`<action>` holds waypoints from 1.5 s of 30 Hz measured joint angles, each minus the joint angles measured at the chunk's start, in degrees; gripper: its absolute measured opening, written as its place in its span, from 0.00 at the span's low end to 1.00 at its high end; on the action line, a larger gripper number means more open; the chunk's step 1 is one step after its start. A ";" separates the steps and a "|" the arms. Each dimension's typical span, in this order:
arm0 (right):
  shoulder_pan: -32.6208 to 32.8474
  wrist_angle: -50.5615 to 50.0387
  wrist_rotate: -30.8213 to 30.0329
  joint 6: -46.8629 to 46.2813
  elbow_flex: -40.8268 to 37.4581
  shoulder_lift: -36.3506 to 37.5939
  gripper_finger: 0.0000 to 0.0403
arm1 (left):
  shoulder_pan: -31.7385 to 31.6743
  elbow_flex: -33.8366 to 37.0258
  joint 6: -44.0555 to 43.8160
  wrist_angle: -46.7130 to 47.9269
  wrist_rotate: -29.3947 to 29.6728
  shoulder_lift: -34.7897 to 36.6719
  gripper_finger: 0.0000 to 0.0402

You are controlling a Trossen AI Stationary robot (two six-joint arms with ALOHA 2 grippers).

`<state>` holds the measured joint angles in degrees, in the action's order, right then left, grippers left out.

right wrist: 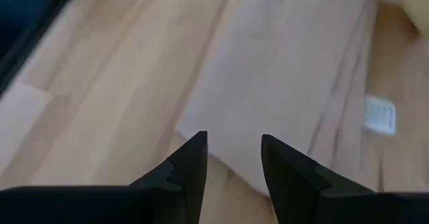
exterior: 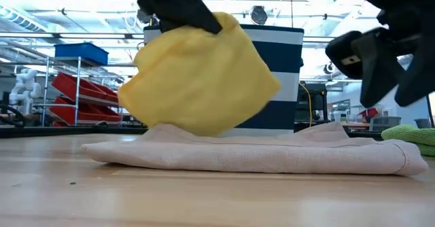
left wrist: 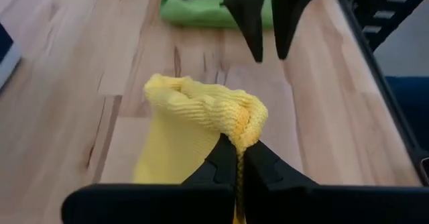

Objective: Fold towel
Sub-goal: Stack the yellow towel on top of the light pink towel

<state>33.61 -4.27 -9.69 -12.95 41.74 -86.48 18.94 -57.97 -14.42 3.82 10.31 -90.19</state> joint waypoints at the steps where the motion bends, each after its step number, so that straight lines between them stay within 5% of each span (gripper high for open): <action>1: 0.32 -0.87 -0.75 -0.64 0.00 0.02 0.32 | 0.00 -0.81 0.01 0.82 0.00 -0.72 0.00; 11: 2.92 -11.35 -7.45 -5.29 0.00 6.27 0.32 | 0.32 -5.67 -1.54 -0.47 -4.92 -12.39 0.00; 25: 6.64 -28.65 -9.26 -12.50 0.02 14.47 0.32 | 0.61 -9.57 -0.01 -2.04 -5.14 -16.03 0.02; 38: 9.21 -32.40 -6.64 -19.08 0.01 14.47 0.32 | 0.11 -9.51 -0.21 -16.24 -14.81 -25.86 0.25; 45: 9.64 -33.00 -6.91 -19.43 0.01 14.47 0.32 | 0.70 -9.49 -0.26 -18.45 -14.61 -26.87 0.32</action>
<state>43.25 -37.27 -16.60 -32.38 41.75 -72.01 19.64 -67.46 -14.69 -14.62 -4.31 -117.05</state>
